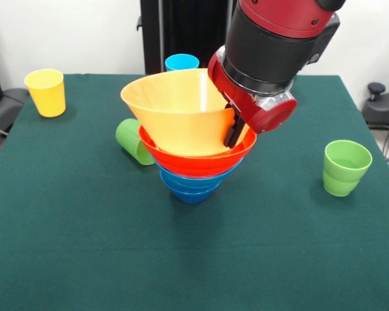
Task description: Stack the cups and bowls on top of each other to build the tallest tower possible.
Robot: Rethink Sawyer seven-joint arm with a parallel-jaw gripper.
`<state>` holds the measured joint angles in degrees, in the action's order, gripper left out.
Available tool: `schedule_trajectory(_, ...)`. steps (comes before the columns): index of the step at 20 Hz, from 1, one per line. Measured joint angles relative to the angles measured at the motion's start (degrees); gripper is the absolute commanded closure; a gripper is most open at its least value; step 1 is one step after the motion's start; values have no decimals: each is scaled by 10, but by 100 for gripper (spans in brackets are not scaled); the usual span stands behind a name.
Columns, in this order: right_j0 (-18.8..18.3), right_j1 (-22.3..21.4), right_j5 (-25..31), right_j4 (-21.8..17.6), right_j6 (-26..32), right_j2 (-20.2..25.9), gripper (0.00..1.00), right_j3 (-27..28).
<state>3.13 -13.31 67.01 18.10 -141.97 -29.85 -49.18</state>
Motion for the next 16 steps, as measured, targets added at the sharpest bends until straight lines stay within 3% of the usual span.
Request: schedule_trajectory(16,-1,-23,-9,-1,0,-7,100,-23)
